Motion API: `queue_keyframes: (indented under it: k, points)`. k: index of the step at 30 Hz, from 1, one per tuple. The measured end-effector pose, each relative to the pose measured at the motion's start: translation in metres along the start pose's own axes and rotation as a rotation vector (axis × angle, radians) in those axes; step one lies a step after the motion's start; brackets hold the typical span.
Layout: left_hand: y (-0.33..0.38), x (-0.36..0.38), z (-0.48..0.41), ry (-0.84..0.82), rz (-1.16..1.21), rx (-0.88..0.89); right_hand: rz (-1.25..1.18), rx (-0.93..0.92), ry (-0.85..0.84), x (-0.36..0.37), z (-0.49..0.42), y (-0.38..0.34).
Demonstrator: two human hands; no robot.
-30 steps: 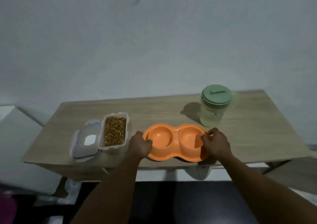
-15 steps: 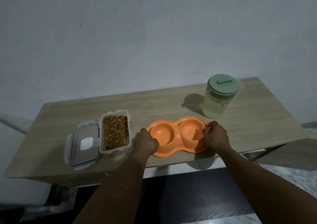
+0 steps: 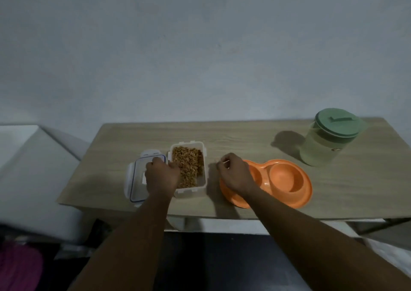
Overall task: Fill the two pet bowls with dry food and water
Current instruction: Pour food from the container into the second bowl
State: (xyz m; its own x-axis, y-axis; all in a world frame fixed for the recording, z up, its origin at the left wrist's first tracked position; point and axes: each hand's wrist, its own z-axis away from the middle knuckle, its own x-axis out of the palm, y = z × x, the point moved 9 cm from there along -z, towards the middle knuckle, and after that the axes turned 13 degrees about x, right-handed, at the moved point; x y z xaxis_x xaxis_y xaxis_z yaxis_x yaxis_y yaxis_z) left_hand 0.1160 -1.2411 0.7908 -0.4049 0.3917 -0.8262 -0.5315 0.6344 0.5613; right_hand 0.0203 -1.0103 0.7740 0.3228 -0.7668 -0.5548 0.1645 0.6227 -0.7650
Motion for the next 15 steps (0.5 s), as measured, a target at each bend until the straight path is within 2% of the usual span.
queue_keyframes:
  k: [4,12,15]
  points:
    - [-0.023,0.015,0.000,-0.166,0.124,-0.022,0.054,0.096,-0.155,0.062,0.010,-0.004]
    - [-0.016,0.011,-0.001,-0.146,0.112,-0.039,-0.177,0.182,-0.095,0.052,0.002,0.002]
    - [0.004,0.007,-0.005,-0.141,0.129,-0.046,-0.396,0.230,-0.114,0.040,0.001,0.004]
